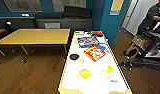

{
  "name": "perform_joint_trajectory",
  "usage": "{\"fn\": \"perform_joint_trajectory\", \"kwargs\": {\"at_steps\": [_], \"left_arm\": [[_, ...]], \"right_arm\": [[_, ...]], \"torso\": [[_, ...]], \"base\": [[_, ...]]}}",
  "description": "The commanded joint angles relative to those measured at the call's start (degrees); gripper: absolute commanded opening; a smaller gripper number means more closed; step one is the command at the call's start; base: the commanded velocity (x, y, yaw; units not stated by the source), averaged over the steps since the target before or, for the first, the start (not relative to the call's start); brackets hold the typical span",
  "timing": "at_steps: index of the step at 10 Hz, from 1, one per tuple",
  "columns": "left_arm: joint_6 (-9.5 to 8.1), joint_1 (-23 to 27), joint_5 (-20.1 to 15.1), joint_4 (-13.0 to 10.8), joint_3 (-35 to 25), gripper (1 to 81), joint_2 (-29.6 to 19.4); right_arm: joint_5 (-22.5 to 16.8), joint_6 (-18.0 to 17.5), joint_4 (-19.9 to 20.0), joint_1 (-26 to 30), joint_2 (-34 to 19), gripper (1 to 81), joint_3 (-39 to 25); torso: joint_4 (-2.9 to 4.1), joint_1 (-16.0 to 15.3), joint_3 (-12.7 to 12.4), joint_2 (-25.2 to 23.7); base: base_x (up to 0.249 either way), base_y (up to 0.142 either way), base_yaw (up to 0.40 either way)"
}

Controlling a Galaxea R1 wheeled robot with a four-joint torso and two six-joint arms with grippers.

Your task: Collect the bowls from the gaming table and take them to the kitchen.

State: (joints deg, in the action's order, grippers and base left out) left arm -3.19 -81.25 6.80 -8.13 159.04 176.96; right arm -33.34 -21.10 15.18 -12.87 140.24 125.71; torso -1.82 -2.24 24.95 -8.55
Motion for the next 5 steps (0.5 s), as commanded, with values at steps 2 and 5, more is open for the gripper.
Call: {"fn": "perform_joint_trajectory", "kwargs": {"at_steps": [2,5], "left_arm": [[0.03,0.78,-3.47,0.31,-0.22,81.1,0.24],[0.03,0.78,-3.55,0.31,-0.22,81.1,0.24]], "right_arm": [[-3.84,-5.62,2.93,8.43,5.25,81.1,9.64],[-3.66,-5.62,2.66,8.25,7.10,81.1,10.16]], "torso": [[0.00,-0.02,0.02,0.00],[0.00,-0.04,0.02,0.02]], "base": [[0.000,0.000,0.000],[0.000,0.000,0.000]]}}
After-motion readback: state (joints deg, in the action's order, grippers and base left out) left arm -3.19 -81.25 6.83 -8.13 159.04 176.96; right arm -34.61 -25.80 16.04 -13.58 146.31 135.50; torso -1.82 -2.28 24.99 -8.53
